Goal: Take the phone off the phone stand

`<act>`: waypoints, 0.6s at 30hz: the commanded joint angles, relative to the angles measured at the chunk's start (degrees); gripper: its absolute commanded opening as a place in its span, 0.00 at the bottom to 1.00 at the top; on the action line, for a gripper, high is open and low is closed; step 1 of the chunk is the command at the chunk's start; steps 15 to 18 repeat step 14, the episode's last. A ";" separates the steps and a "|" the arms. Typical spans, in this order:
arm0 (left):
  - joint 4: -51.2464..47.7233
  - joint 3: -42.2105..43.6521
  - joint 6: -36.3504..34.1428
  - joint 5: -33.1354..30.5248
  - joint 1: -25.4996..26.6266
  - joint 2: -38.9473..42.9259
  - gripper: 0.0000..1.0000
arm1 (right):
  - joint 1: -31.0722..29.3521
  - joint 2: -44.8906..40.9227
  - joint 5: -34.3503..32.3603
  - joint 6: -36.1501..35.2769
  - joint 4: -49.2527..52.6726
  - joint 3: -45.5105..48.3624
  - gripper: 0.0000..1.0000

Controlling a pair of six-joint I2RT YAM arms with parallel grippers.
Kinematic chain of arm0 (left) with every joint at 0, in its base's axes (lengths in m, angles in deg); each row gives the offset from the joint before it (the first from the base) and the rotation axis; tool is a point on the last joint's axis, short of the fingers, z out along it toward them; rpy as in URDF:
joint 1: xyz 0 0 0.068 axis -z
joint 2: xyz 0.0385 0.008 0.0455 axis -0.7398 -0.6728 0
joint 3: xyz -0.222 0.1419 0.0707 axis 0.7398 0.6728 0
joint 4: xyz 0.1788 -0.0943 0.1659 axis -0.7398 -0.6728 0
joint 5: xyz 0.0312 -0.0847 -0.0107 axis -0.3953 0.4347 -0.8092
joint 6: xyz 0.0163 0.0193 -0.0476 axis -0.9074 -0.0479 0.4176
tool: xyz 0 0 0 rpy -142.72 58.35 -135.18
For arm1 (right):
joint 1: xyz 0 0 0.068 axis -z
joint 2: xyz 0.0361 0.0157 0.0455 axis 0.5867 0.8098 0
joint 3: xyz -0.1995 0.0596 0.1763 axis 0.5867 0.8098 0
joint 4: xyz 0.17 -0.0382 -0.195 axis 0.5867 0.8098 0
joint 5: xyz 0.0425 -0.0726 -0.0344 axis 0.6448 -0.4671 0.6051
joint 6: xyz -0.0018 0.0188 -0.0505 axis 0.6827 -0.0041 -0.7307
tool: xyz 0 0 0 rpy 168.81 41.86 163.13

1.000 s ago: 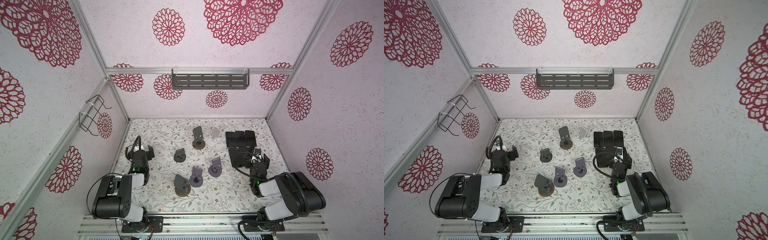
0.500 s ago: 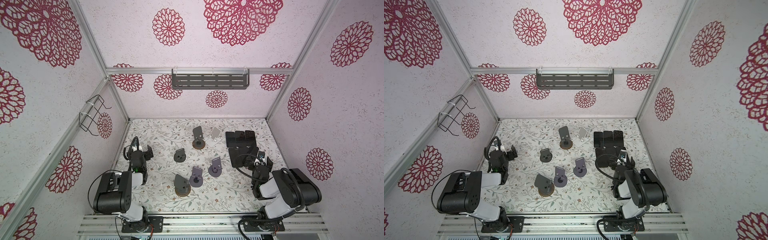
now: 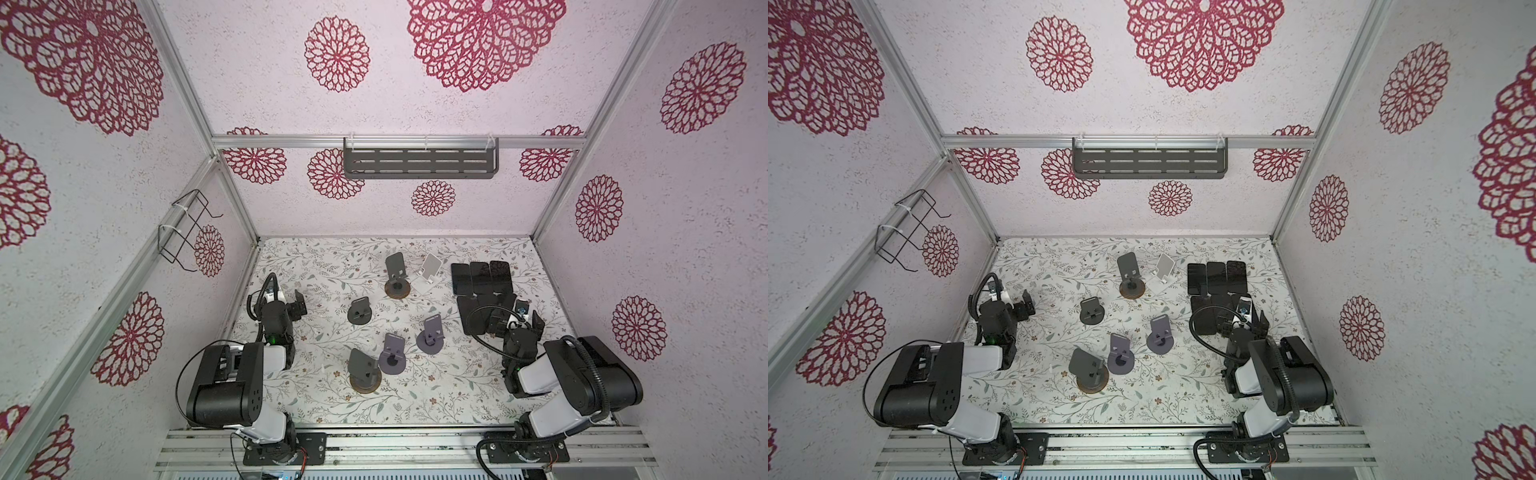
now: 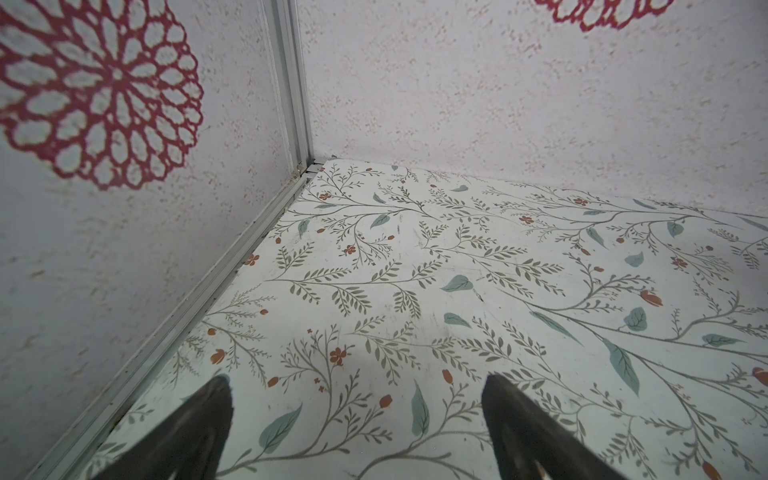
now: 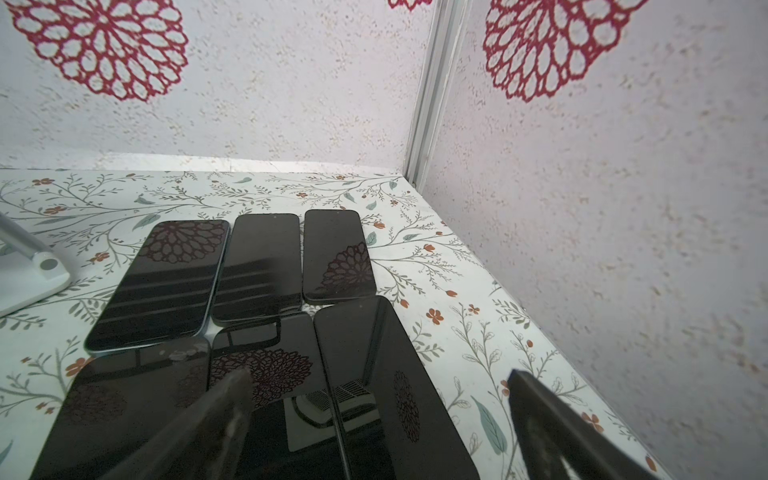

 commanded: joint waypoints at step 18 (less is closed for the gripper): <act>1.48 -0.50 -0.11 0.37 -0.39 -0.37 0.97 | 0.54 -1.13 0.54 2.06 1.02 -2.06 0.99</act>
